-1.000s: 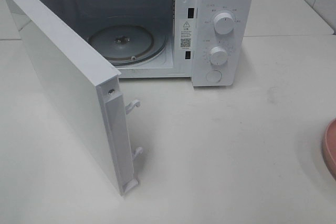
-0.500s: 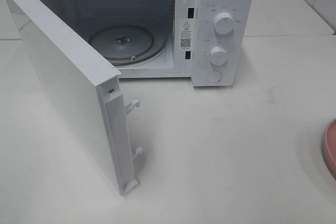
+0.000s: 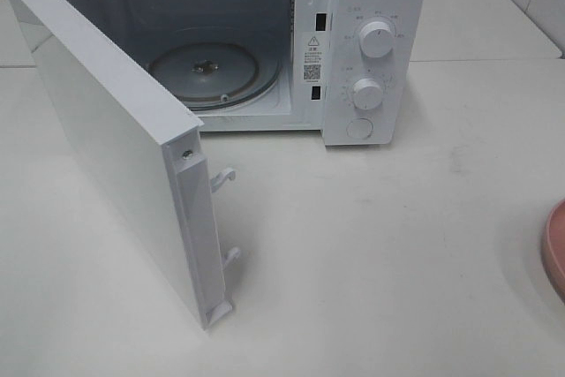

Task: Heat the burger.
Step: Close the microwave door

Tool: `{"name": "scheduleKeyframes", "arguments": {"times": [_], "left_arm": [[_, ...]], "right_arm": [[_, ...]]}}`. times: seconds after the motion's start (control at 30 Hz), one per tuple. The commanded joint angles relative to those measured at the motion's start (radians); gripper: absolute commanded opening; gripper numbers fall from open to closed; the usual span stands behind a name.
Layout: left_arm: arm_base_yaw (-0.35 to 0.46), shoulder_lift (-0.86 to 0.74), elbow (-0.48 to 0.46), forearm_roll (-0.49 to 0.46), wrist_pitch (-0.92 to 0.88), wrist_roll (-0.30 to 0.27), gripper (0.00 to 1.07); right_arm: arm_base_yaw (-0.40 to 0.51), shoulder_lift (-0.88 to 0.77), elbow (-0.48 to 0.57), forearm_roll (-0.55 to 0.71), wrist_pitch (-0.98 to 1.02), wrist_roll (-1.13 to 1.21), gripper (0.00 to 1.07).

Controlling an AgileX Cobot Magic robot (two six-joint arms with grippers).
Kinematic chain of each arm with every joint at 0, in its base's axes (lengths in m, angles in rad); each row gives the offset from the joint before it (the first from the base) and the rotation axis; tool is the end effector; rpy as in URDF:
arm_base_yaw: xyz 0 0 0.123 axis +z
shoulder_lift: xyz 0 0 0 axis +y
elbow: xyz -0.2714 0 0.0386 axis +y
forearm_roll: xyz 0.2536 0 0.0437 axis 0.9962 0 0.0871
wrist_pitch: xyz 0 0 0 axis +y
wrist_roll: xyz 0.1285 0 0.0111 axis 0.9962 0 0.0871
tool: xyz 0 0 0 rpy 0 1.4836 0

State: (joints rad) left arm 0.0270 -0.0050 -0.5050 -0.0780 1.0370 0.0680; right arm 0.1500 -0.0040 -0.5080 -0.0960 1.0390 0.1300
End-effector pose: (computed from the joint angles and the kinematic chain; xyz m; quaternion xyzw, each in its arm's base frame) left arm 0.0451 -0.0074 0.2674 0.0185 0.8435 -0.0135 0.5367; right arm 0.0456 -0.0039 0.2682 -0.0068 0.8433 0.0272 0.5367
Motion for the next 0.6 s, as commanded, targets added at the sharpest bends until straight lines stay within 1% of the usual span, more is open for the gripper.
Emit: {"name": "scheduleKeyframes", "arguments": {"times": [0.03,0.43,0.6], "left_arm": [[0.002,-0.018,0.000,-0.005,-0.004,0.003,0.89],[0.002,-0.018,-0.001,-0.018,-0.006,0.003,0.89],[0.002,0.004,-0.022,-0.030,-0.034,0.003,0.89]], "right_arm": [[-0.007,-0.026,0.003,0.002,-0.002,-0.014,0.76],[-0.007,-0.026,0.003,0.002,-0.002,-0.014,0.75],[-0.007,-0.026,0.003,0.002,-0.002,-0.014,0.75]]}}
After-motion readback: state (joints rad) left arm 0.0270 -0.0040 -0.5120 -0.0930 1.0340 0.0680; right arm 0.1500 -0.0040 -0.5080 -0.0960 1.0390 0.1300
